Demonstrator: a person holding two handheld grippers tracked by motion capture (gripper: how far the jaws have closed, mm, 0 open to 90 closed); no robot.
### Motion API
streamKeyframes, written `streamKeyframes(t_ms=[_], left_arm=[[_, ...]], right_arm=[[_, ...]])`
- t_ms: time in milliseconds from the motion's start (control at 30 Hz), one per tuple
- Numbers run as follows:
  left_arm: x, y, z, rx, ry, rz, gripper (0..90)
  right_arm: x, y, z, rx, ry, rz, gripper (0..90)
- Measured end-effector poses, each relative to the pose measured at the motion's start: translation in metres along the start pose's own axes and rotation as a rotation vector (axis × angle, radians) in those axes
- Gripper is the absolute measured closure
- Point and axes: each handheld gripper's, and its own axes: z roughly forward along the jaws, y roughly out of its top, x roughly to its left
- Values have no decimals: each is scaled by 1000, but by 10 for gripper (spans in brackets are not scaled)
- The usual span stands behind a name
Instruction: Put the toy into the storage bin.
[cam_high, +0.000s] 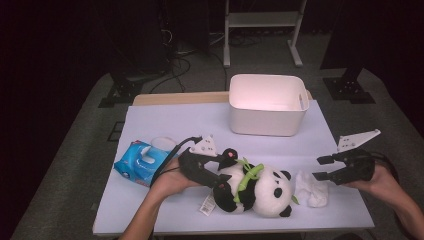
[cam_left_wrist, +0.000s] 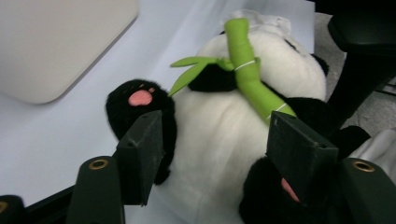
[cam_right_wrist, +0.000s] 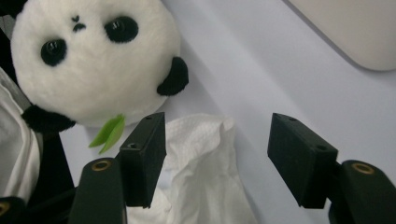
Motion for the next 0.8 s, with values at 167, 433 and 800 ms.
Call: streamKeyframes(t_ms=[167, 433, 800], left_arm=[[1, -10, -5, -26, 21, -33, 289], [4, -21, -12, -15, 69, -63, 191], [9, -35, -31, -25, 134, -91, 160]], right_arm=[[-2, 13, 10, 7, 9, -15, 328], [-5, 41, 21, -3, 22, -54, 303], [-6, 79, 36, 5, 39, -114, 299]])
